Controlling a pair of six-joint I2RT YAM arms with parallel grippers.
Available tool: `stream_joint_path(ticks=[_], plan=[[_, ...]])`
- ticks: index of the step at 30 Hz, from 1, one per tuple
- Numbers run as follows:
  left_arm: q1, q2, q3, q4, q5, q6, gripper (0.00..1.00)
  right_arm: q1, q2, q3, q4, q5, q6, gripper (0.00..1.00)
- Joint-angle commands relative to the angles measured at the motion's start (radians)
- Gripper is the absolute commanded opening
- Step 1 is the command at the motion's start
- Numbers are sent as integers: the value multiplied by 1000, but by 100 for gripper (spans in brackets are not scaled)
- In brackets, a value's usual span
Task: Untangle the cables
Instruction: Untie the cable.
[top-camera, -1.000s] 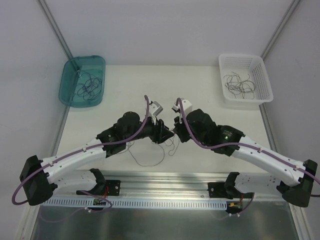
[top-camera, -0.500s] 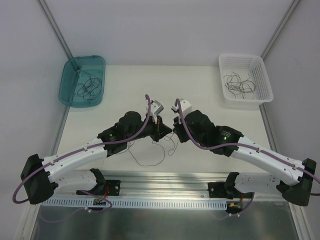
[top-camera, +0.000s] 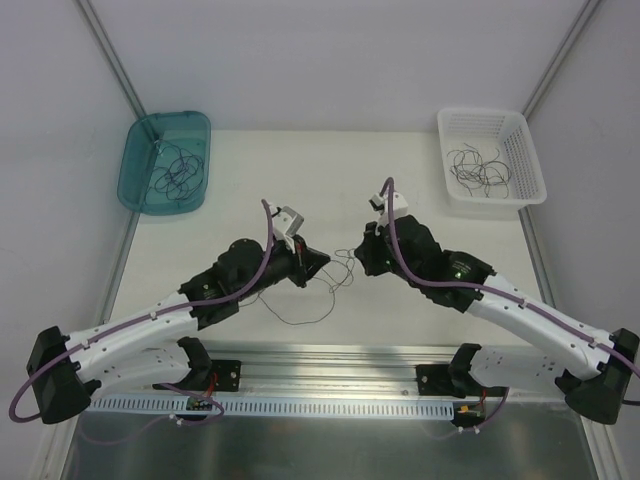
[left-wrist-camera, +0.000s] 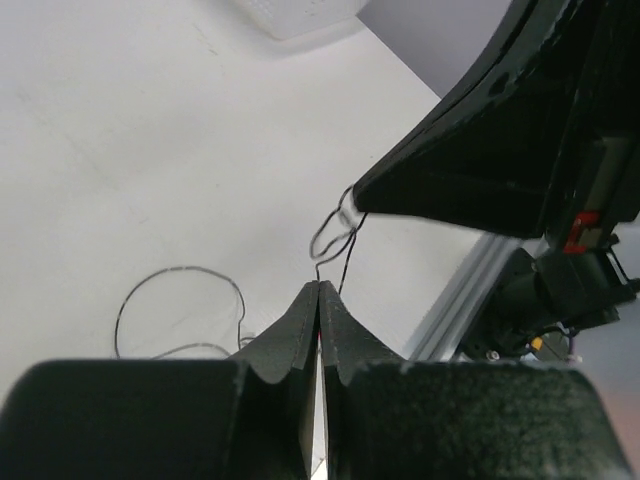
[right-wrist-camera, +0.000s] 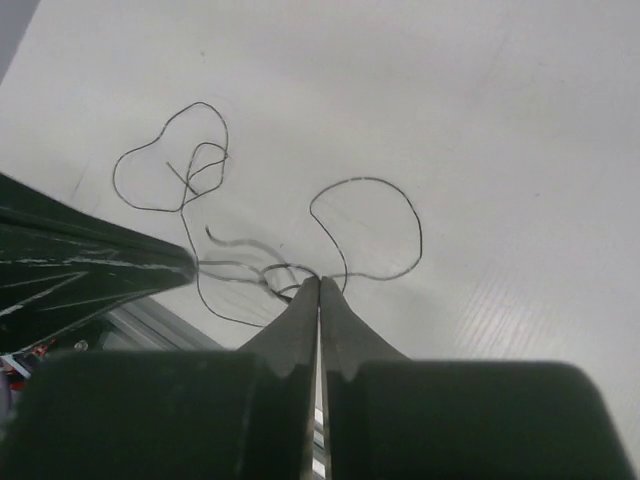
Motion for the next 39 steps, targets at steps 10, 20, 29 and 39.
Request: stream_joint_path(ticks=[10,20,29,39], plan=[[6,-241,-220,91,-262,-172,4,-170,-78,-70,-129,67,73,1],[29,-2,92,-68,243,155,65,-130,-75,-41,-23,-208,-282,1],[40,219,266,-164,501,184,52,-76,-61,17,-34,-265,-402,1],[40,266,280,-193,417,147,40,-33,-59,21,-29,-255,-421,1]])
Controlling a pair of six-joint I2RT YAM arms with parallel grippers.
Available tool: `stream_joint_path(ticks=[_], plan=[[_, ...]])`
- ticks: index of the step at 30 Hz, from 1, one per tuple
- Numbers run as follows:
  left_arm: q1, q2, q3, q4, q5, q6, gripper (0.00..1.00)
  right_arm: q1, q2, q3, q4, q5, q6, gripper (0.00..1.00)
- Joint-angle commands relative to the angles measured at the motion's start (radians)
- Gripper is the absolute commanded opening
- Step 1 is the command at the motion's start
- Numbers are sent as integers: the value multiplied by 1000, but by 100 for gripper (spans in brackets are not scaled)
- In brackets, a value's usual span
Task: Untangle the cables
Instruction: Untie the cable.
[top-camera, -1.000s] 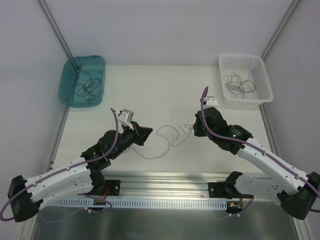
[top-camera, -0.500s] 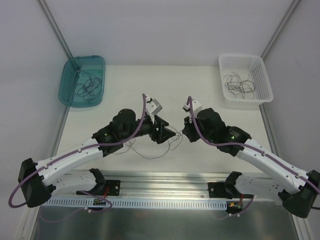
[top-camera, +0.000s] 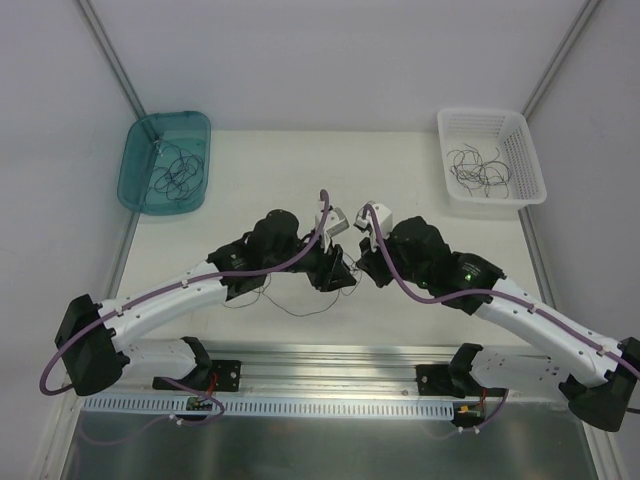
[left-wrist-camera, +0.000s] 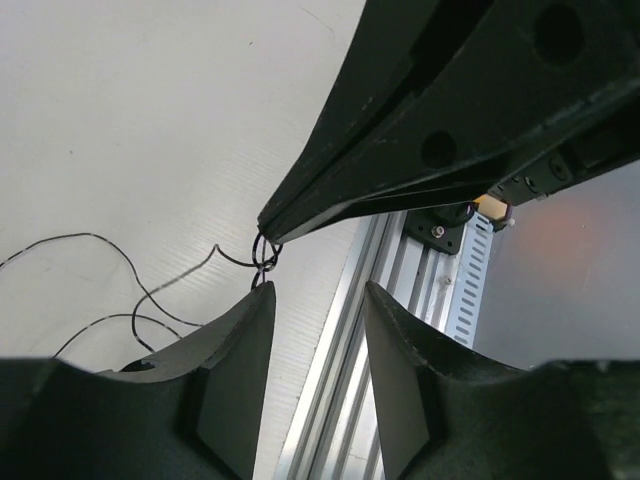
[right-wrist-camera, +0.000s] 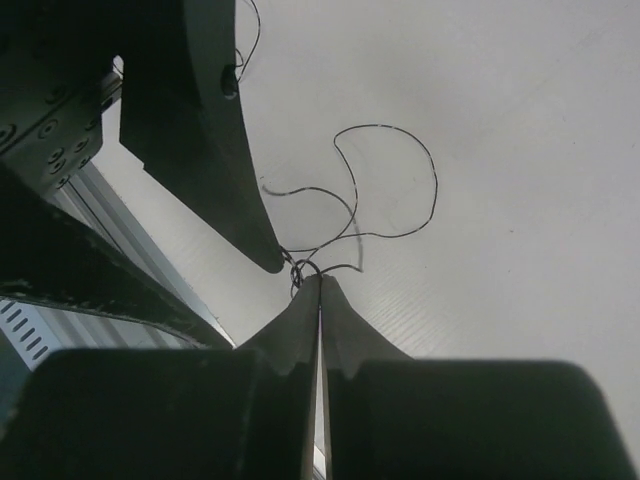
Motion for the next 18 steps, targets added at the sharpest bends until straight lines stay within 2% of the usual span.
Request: stream_joint_path(ticks=[1,4,8,13,18], plan=[[8,11,49,0,-31,-3,40,15,-4,39,25,-2,-29,1],[8,-4,35,0,-109,-2,49,17,-4,33,27,2,-26,1],[8,-36,26,0,-127,20,45,17,-9,25,30,1,-22,1],[11,-65,12,0,-134,64,47,20,-9,22,30,-19,-22,1],[38,-75,-1,1,-39,174,47,18,-20,12,33,-54,-26,1]])
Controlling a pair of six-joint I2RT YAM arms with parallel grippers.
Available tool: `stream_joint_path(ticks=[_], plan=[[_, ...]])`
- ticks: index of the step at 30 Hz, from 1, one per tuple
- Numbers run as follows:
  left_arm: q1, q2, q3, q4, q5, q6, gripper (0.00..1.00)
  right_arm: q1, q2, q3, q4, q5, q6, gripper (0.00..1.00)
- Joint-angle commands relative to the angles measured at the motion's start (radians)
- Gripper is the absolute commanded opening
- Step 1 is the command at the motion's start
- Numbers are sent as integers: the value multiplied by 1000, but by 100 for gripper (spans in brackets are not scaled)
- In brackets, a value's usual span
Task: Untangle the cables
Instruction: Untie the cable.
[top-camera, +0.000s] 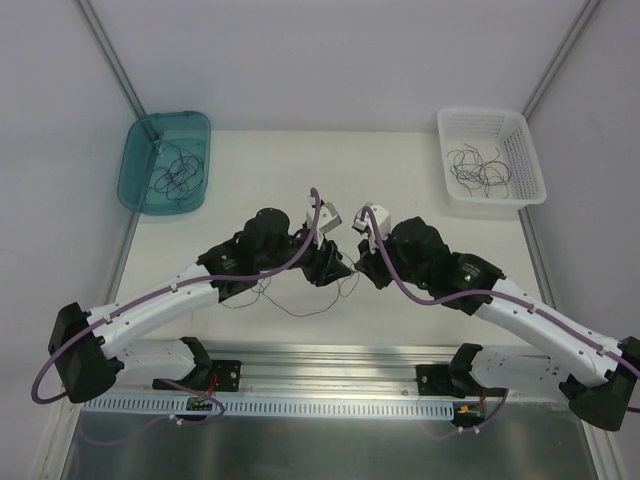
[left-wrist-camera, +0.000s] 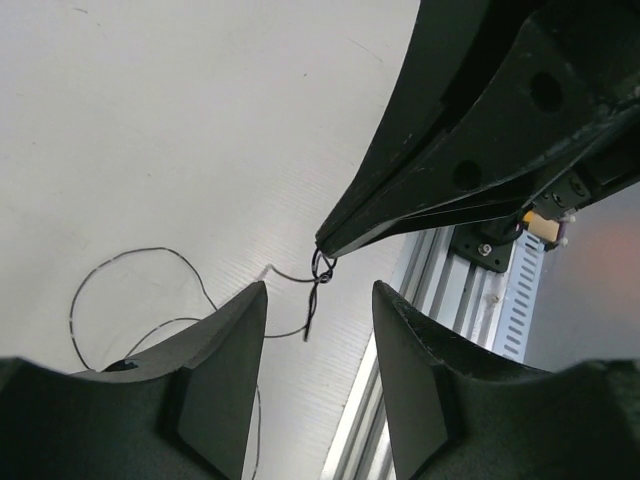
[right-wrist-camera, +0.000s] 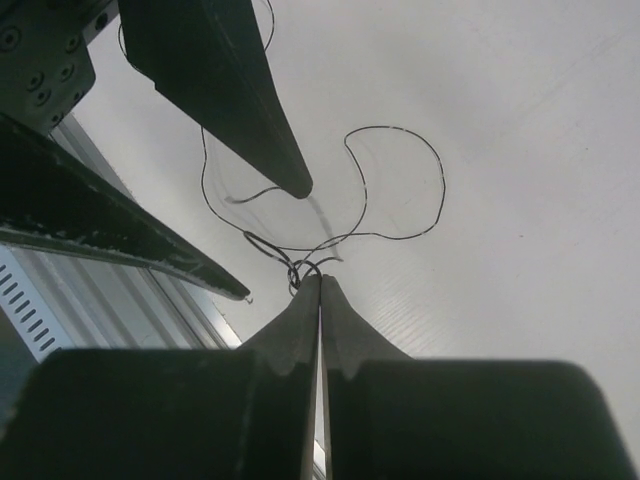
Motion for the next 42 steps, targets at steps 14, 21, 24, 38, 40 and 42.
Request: stream_joint_path(ticks=[14,21,24,38,40,42], plan=[[48,50,11,17,324,159,42,9,-15,20,31,-64,-19,1],[48,73,8,17,318,155,27,7,-18,19,32,-64,-22,1],[48,67,11,18,301,158,16,9,-15,17,34,-63,-20,1],[62,-42,-106,132,109,34,0,1,-16,-81,15,46,47,1],[69,-90,-175,234,72,-23,0,-19,-18,-99,15,54,87,1],[71,-124,-251,346,3,-89,0,-27,-35,-137,44,40,150,1]])
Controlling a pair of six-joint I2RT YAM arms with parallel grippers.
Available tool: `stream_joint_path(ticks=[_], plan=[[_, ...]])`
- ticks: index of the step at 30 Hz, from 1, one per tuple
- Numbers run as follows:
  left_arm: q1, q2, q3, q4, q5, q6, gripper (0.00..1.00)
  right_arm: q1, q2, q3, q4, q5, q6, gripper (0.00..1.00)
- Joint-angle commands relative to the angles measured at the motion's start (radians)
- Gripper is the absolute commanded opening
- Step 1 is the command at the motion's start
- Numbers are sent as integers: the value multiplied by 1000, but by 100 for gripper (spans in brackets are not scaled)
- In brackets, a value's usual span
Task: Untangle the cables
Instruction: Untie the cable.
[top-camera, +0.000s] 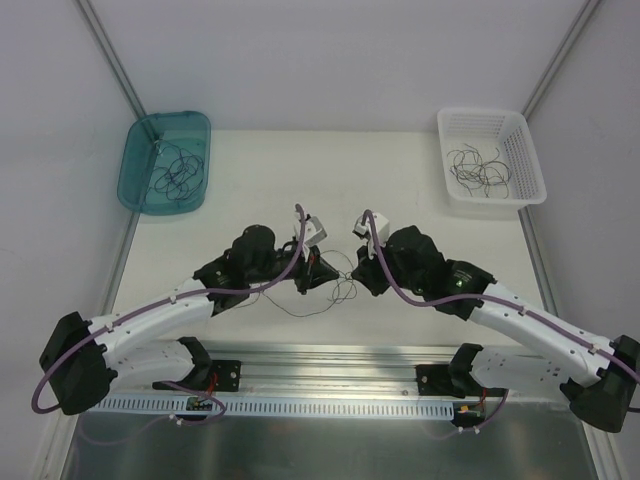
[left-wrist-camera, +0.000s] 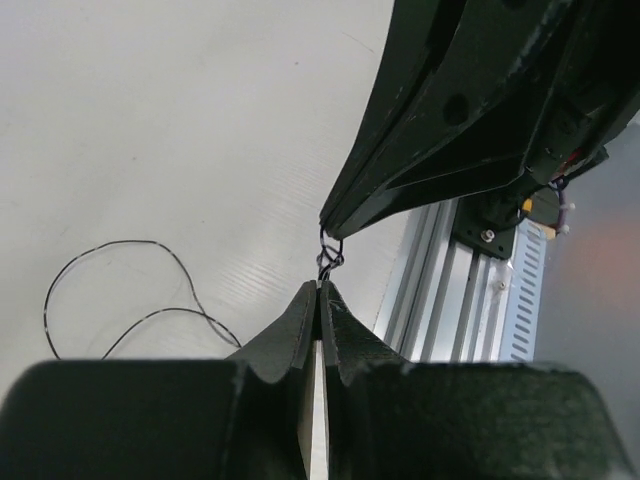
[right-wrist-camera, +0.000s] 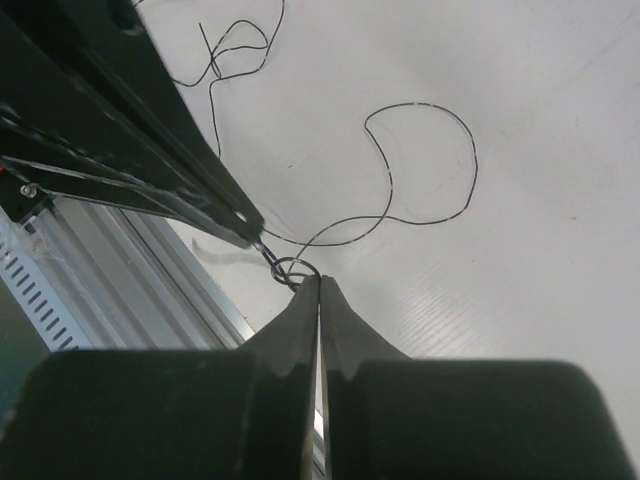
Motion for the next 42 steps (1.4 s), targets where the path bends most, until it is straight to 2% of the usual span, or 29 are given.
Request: stream_joint_path(ticks=[1,6,7,11,14,16,19,22,23,27,28,29,31,35,38,42], plan=[[23,-115,-102,226,-143,-132,0,-29,-34,-63,-12,63,97,1],[23,-204,-281,474,-293,-267,0,-35,-24,-105,34,43,246,1],[23,-228,-303,564,-306,-283,0,-38,-10,-108,37,37,266,1],[21,-282,-396,732,-387,-344,0,-52,18,-131,53,31,357,1],[21,-322,-473,830,-465,-405,0,-75,32,-138,40,37,453,1],[21,-350,-515,832,-502,-425,3,-92,30,-140,40,29,502,1],[21,-353,-519,763,-475,-422,10,-86,35,-119,47,23,483,1],[21,-345,-483,641,-366,-384,23,-64,56,-51,11,34,379,1],[21,-341,-473,610,-315,-370,30,-58,67,-12,-27,34,348,1],[21,-357,-350,392,-229,-245,68,-41,105,76,-108,31,171,1],[21,-354,-316,272,-217,-214,72,-40,111,82,-113,25,155,1],[21,-350,-283,225,-192,-179,75,-40,111,90,-118,-15,113,1],[21,-313,-182,71,-122,-68,77,-38,111,105,-124,-52,46,1],[32,-223,-47,-95,31,103,77,-37,127,136,-162,-112,-56,1],[40,-137,59,-166,128,166,70,-32,130,153,-184,-146,-112,1],[40,-28,120,-239,176,191,67,-23,125,173,-197,-152,-146,1]])
